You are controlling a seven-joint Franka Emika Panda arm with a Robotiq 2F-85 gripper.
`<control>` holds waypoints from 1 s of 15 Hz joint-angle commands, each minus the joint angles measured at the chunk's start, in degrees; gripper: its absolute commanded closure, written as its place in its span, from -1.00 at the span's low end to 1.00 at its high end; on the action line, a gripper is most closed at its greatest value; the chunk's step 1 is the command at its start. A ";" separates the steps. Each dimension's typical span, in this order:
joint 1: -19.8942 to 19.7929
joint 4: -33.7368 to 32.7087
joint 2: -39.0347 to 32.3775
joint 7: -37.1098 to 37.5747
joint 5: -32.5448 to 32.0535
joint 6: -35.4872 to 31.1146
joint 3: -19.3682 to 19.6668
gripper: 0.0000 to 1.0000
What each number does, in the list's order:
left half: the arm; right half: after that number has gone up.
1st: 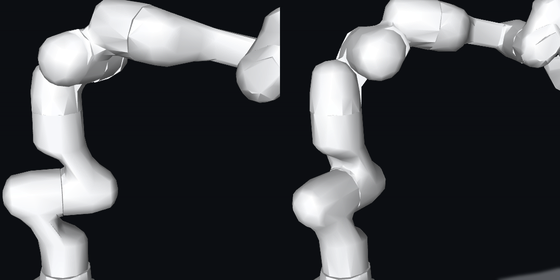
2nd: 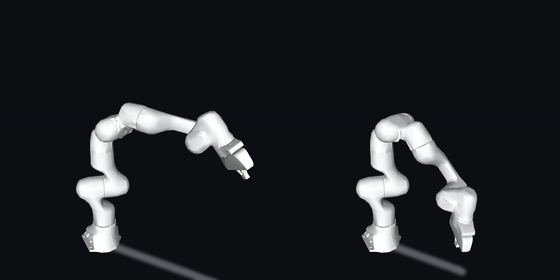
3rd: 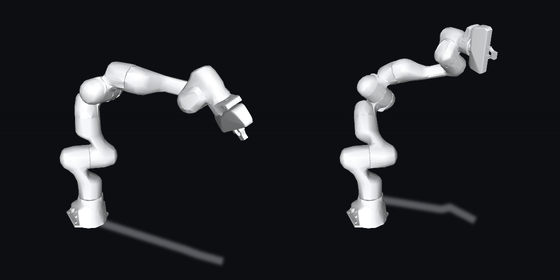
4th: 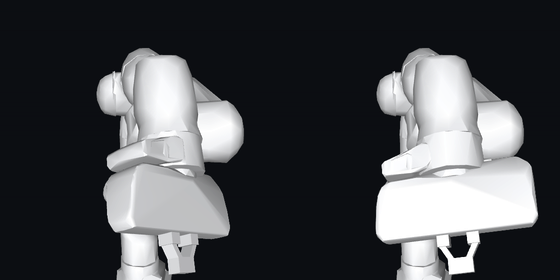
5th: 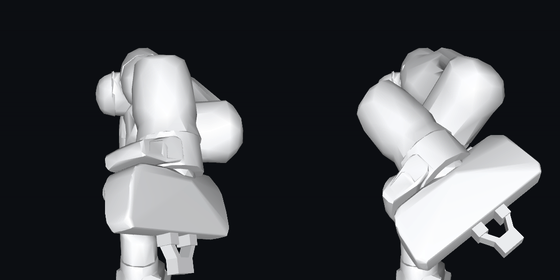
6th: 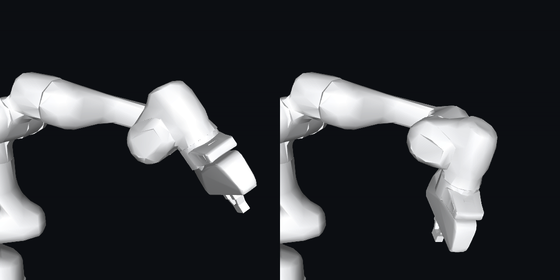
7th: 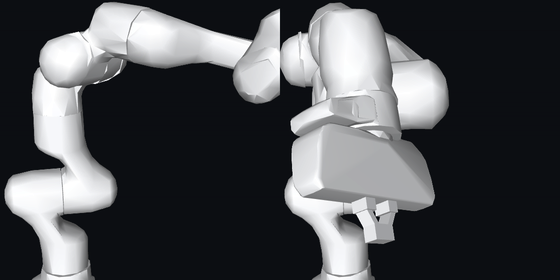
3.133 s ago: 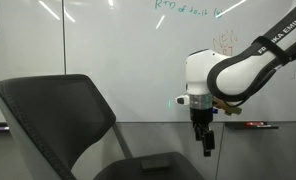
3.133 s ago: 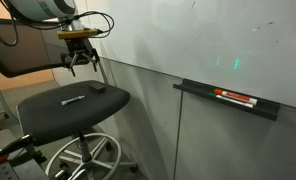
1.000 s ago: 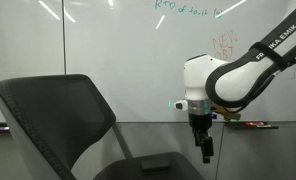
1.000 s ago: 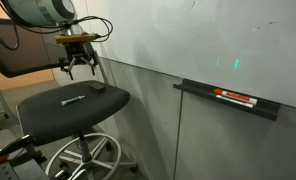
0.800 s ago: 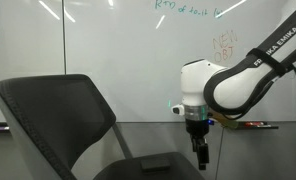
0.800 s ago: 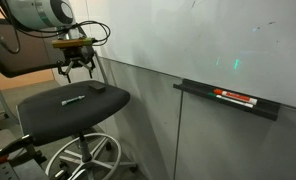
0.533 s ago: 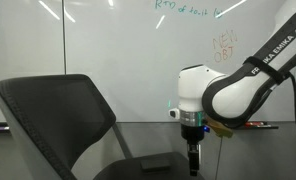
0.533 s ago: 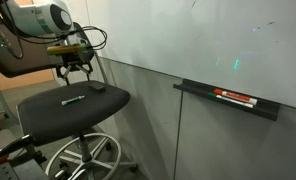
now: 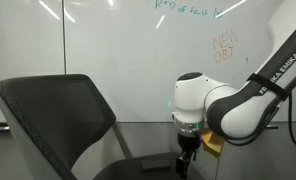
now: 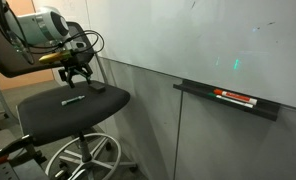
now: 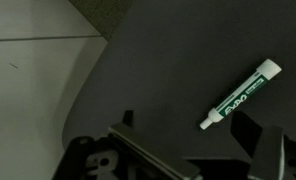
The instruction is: Use the marker on the seat to write on the whiteboard.
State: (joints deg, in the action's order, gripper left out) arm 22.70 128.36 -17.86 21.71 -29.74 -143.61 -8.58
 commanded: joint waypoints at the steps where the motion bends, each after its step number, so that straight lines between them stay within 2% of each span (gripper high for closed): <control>1: 4.41 -1.75 -1.45 15.21 -4.06 2.96 3.07 -1.00; 4: 6.09 -2.79 -2.71 22.65 -3.09 6.27 2.00 -1.00; 8: 7.48 -4.70 -5.03 28.27 -2.63 6.49 0.82 -1.00; 15: 7.68 -9.21 -10.58 29.77 -0.50 5.21 0.81 -1.00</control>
State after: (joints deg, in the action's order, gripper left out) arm 30.25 121.98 -25.54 50.86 -31.84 -138.38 -7.78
